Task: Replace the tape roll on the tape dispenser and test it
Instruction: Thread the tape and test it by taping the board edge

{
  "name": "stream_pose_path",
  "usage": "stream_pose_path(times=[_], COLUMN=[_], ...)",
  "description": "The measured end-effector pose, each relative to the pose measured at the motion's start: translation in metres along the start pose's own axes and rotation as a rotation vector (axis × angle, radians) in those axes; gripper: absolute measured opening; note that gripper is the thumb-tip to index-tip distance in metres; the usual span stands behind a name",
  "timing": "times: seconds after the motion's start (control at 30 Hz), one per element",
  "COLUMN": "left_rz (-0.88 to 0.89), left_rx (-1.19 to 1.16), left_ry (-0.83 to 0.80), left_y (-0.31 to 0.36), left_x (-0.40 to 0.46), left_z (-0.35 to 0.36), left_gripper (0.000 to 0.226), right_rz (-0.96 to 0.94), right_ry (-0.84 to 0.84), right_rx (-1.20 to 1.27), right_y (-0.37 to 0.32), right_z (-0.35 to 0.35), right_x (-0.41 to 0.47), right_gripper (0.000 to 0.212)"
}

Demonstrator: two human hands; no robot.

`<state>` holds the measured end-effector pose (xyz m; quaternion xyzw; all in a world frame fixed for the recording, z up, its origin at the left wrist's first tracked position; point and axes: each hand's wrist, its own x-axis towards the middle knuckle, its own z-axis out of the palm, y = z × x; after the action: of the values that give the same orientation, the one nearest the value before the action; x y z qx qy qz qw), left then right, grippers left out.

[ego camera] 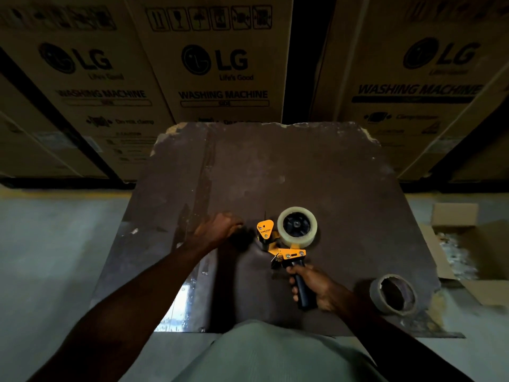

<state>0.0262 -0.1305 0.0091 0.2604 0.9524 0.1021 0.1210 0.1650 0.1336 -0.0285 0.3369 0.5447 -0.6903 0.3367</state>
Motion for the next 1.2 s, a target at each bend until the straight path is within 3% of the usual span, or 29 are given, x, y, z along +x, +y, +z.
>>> stream_pose_path(times=[0.13,0.27,0.5,0.93,1.1,1.2], left_rz=[-0.129,-0.187,-0.495,-0.591,-0.543,-0.542], left_rx=[-0.149,-0.463,-0.890,-1.337,-1.366,-1.349], left_ry=[0.058,0.129,0.189,0.245,0.295,0.312], left_y=[0.010,0.025,0.048,0.066,0.077,0.079], left_x=[0.011,0.019,0.033,0.027,0.019,0.018], left_z=[0.000,0.004,0.019,0.034,0.043,0.045], left_gripper=[0.024,0.016,0.022,0.037,0.042,0.039], right_rz=[0.007,-0.003,0.003,0.014,0.031,-0.043], right_ry=[0.003,0.014,0.025,0.004,-0.005,0.078], right_rx=[-0.019,-0.023,-0.003,0.034,0.034,-0.092], right_y=[-0.002,-0.001,-0.001,-0.004,-0.004,-0.001], right_z=[0.002,0.002,0.004,0.006,0.005,0.004], right_x=[-0.003,-0.004,-0.003,-0.009,-0.010,-0.010], right_gripper=[0.011,0.009,0.003,0.012,0.006,0.017])
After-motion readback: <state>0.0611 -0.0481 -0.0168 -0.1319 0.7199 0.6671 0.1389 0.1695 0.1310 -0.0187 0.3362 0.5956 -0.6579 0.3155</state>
